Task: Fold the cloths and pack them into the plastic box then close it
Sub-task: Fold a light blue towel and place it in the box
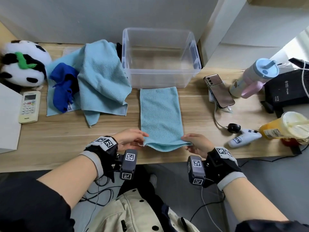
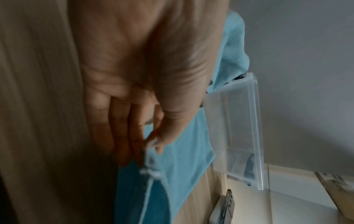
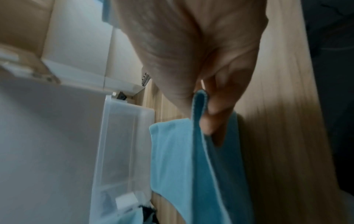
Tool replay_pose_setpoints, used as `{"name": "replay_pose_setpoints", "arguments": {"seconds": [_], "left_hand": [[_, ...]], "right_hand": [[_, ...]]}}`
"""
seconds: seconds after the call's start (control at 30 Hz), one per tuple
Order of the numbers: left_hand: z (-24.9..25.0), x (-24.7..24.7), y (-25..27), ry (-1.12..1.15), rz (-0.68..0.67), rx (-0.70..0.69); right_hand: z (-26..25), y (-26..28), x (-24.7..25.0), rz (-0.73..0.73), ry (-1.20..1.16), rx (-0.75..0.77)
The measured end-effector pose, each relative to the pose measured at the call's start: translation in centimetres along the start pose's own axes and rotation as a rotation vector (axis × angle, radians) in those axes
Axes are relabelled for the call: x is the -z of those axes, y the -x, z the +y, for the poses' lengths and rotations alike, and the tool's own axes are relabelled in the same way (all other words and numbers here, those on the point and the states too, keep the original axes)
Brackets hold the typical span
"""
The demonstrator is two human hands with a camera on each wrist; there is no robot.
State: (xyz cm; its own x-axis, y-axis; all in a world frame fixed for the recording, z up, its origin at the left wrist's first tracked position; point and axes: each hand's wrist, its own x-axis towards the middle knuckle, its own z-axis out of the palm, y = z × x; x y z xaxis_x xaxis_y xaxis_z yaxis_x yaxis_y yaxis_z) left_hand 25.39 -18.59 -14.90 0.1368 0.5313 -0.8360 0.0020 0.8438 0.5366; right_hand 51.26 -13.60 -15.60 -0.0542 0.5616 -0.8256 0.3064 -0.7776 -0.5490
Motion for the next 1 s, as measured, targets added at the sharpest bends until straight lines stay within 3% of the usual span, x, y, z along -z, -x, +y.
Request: {"name": "replay_pose_setpoints", "arguments": {"seconds": [0.1,0.23,0.43,0.53,0.7,1.0], "left_hand": [[0.1,0.1,-0.1,-0.070,0.005,-0.032],[-0.3,-0.3,-1.2,-0.241,0.108,-0.123],[-0.7,-0.6,-3.2,-0.210,0.292,-0.203],[-0.5,-0.7,-3.5,-0.165,0.348,-0.242],[-0.7,-1.1,-4.1,-0.131,0.303,-0.207],[-0.8,-0.6,-5.1,-0.310,0.439,-0.111]], "right_hand": [[-0.7,-0.2,-0.2,-0.071,-0.133,-0.051],[-1.3,-0.4,-0.1,-0.092,-0.192,-0.060],[-1.5,-2.0,-0.7,0.178,0.422,0.266],[-1.4,-2.8,-1.0,0.216,0.496,0.374],[-1.0,-3.5,-1.6,0.212,0.518,0.401],[-1.0,-3.8,-2.1,0.275,0.651,0.334]]}}
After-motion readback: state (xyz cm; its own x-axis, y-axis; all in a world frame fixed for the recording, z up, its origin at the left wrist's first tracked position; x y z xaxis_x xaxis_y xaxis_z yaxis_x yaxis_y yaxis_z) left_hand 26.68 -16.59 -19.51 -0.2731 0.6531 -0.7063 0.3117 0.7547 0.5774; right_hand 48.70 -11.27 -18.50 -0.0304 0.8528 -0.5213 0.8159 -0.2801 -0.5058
